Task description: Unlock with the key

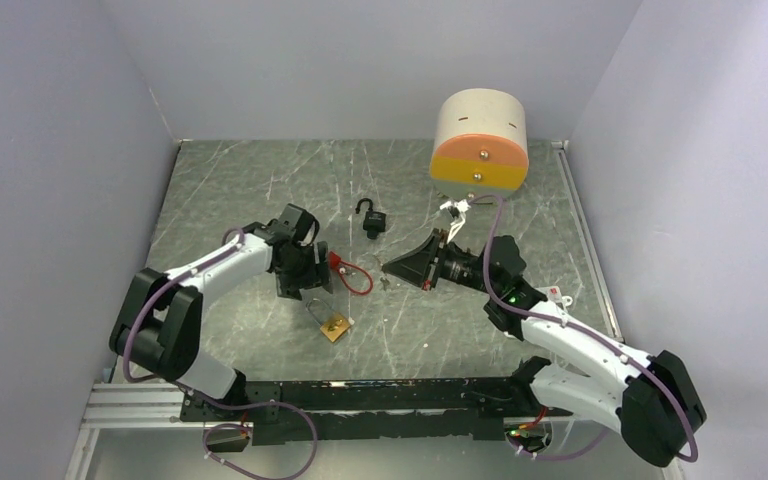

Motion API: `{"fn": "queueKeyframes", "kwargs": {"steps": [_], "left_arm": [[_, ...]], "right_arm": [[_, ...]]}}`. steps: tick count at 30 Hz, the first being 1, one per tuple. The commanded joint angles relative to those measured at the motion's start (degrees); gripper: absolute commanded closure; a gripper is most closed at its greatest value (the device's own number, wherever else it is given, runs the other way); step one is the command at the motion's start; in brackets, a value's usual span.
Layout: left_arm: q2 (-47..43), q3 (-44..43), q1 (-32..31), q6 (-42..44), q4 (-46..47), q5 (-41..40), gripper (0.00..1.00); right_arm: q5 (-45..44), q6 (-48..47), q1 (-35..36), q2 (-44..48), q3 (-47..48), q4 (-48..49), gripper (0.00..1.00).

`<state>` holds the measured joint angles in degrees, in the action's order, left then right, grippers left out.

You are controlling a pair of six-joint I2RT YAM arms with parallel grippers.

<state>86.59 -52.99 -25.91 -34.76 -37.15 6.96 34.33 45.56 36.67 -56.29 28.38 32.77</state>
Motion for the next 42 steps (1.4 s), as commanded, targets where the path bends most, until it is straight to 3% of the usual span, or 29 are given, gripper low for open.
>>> {"fn": "queueKeyframes", "kwargs": {"steps": [1, 6, 11, 19, 27, 38, 42], "left_arm": [[-5.83, -1.09, 0.07, -10.75, -7.93, -3.63, 0.2], [-9.92, 2.54, -0.9, -22.79, -9.31, -4.61, 0.16], [-7.53, -0.73, -4.25, -30.59, -14.41, -8.69, 0.07], [1.08, -4.9, -15.02, -42.87, -15.78, -13.33, 0.06], [6.47, -3.54, -20.94, -50.52, -13.98, -15.32, 0.06], [8.14, 1.99, -21.8, -50.52, -4.22, -21.48, 0.19], [9.0, 3.24, -21.75, -50.47, -1.49, -20.92, 0.4]], "right_arm": [[-4.87, 1.03, -0.01, -1.41, 4.05, -5.37, 1.0], [-12.37, -0.05, -0.01, -2.83, 3.48, -12.28, 1.0], [-16.41, -2.31, -0.09, -3.56, 4.59, -18.16, 1.0], [-15.2, -2.52, -0.33, -6.48, 4.51, -23.49, 1.0], [-14.28, -3.0, -0.61, -2.98, 1.83, -26.32, 1.0], [-14.97, -5.54, -0.96, 1.07, 1.85, -32.42, 1.0], [-14.95, -6.1, -1.27, 2.28, 1.94, -34.65, 1.0]]}}
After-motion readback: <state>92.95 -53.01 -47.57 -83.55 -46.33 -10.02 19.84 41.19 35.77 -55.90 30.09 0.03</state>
